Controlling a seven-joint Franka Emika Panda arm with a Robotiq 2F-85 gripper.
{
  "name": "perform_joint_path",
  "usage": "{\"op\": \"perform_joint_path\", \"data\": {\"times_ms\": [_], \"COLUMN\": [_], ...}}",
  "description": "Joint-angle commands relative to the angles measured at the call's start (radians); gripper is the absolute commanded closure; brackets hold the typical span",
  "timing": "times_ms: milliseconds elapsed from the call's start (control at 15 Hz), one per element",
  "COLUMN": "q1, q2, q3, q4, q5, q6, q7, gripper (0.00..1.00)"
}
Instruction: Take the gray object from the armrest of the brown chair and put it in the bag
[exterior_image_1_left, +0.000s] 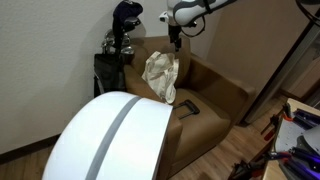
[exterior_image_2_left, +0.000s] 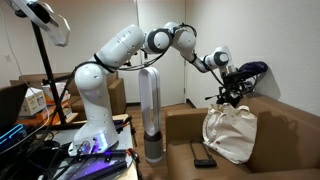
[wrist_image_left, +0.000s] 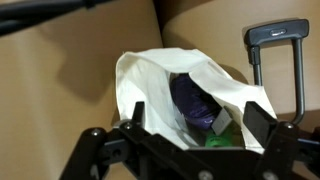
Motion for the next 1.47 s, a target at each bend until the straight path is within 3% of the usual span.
{"op": "perform_joint_path", "data": {"times_ms": [0,267,667,1067,1400], "q1": [-0.044,-0.126,-0.27,-0.192,-0.124], "q2": [-0.145,-0.227,-0.349,-0.371,-0.341], "q3": [-0.018,0.005,0.08,0.043,0.062], "q4": [-0.234,-0.438,-0.695,-0.844,-0.843], "q5": [0.006,0.053,0.276,0.3,0.369], "q6": [0.014,0.012,0.08,0.379,0.409], "q7": [0.146,0.231,0.19,0.511,0.779], "gripper": [0.0,0.0,0.0,0.0,0.0]}}
